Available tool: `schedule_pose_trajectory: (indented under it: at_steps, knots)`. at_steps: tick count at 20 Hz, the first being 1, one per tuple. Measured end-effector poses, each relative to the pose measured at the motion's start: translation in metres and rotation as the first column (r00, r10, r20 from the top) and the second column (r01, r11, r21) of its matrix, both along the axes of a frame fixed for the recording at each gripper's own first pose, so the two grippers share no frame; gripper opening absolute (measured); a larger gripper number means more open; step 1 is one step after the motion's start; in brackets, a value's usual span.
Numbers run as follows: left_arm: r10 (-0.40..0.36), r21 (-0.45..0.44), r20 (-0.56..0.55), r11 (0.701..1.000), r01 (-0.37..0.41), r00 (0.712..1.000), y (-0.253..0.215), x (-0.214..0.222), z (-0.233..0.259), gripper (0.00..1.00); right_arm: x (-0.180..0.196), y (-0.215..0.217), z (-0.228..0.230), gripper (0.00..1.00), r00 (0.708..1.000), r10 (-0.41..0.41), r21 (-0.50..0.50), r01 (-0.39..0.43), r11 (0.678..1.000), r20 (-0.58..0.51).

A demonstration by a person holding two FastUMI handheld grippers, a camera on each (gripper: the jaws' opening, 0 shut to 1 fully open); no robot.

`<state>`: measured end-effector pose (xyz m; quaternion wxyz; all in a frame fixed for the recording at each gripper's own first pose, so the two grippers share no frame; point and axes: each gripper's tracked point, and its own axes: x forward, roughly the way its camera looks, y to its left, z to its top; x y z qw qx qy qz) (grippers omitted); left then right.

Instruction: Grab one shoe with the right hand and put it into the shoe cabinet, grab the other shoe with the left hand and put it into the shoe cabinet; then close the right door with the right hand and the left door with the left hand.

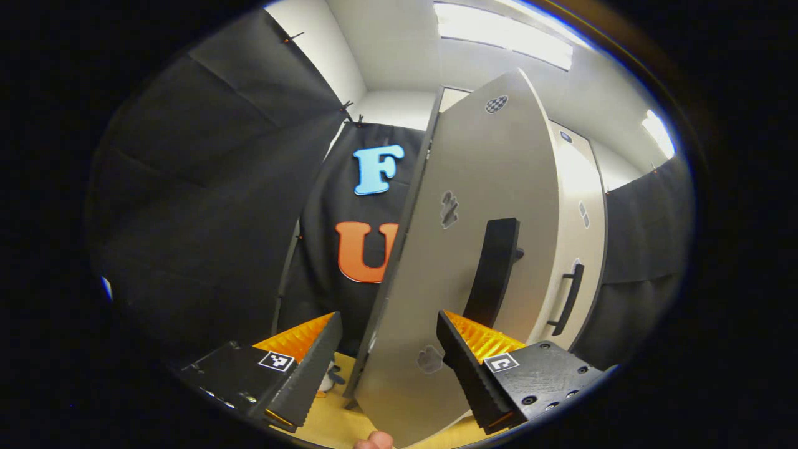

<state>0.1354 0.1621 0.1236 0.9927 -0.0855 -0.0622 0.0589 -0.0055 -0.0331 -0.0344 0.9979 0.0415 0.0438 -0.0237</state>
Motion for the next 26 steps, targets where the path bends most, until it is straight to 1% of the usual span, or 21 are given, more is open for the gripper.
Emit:
schedule_pose_trajectory:
  at_steps: [1,3,4,5,8,9,10,11,12,14,15,17,19,20,22,25,26]
  knots:
    - [-0.014,-0.012,0.004,1.000,0.014,1.000,-0.008,0.004,0.000,0.95,-0.002,-0.002,0.000,0.96,1.000,-0.006,-0.001,0.006,1.000,0.000]
    - [-0.028,-0.017,0.005,0.999,0.028,1.000,-0.008,0.001,0.001,0.95,-0.005,-0.008,0.002,0.97,1.000,-0.027,-0.004,0.027,1.000,0.002]
    - [-0.037,-0.011,0.005,0.999,0.037,0.999,-0.008,-0.002,0.001,1.00,-0.007,-0.009,0.003,0.97,0.999,-0.037,-0.005,0.037,0.999,0.003]
    - [-0.039,0.005,0.007,0.999,0.039,0.999,-0.008,-0.005,0.002,0.95,-0.007,-0.012,0.003,0.97,0.999,-0.046,-0.005,0.046,0.999,0.003]
    - [-0.008,0.105,0.007,0.994,0.007,1.000,-0.018,-0.021,-0.004,0.95,-0.006,-0.014,0.002,0.97,0.998,-0.057,0.012,0.057,0.998,-0.003]
    - [-0.008,0.117,0.000,0.993,0.008,1.000,-0.022,-0.027,-0.009,0.95,-0.006,-0.014,0.001,0.97,0.998,-0.065,0.020,0.066,0.998,-0.008]
    - [-0.022,0.123,-0.009,0.992,0.023,1.000,-0.029,-0.033,-0.016,0.95,-0.006,-0.014,0.001,0.94,0.998,-0.069,0.030,0.070,0.997,-0.011]
    - [-0.036,0.131,-0.015,0.991,0.038,0.999,-0.040,-0.041,-0.025,0.95,-0.006,-0.013,0.002,0.94,0.997,-0.072,0.037,0.073,0.997,-0.015]
    - [-0.042,0.146,-0.015,0.988,0.044,0.999,-0.049,-0.051,-0.033,0.95,-0.004,-0.012,0.001,0.97,0.997,-0.072,0.042,0.073,0.996,-0.019]
    - [-0.050,0.183,-0.017,0.982,0.053,0.999,-0.066,-0.064,-0.044,0.95,-0.001,-0.010,0.002,0.97,0.997,-0.075,0.041,0.076,0.996,-0.024]
    - [-0.072,0.190,-0.023,0.979,0.075,0.997,-0.077,-0.069,-0.051,0.95,0.000,-0.009,0.003,0.97,0.997,-0.077,0.039,0.078,0.996,-0.026]
    - [-0.143,0.177,-0.053,0.973,0.150,0.988,-0.108,-0.080,-0.065,0.94,0.003,-0.006,0.008,0.97,0.997,-0.075,0.051,0.075,0.996,-0.008]
    - [-0.180,0.167,-0.084,0.967,0.192,0.980,-0.124,-0.092,-0.077,0.95,0.003,0.000,0.010,0.97,0.998,-0.062,0.067,0.062,0.996,0.004]
    - [-0.188,0.167,-0.093,0.965,0.201,0.978,-0.128,-0.098,-0.080,0.95,0.003,0.000,0.010,0.97,0.998,-0.062,0.067,0.062,0.996,0.005]
    - [-0.177,0.158,-0.108,0.968,0.193,0.978,-0.130,-0.105,-0.088,0.95,0.001,-0.001,0.010,0.96,0.998,-0.066,0.059,0.065,0.996,0.005]
    - [-0.171,0.103,-0.122,0.978,0.183,0.978,-0.134,-0.115,-0.102,0.95,-0.001,0.000,0.004,0.97,0.998,-0.057,0.050,0.057,0.997,-0.013]
    - [-0.169,0.089,-0.128,0.979,0.181,0.977,-0.135,-0.118,-0.108,0.95,-0.001,0.001,0.004,0.94,0.998,-0.055,0.047,0.056,0.997,-0.013]
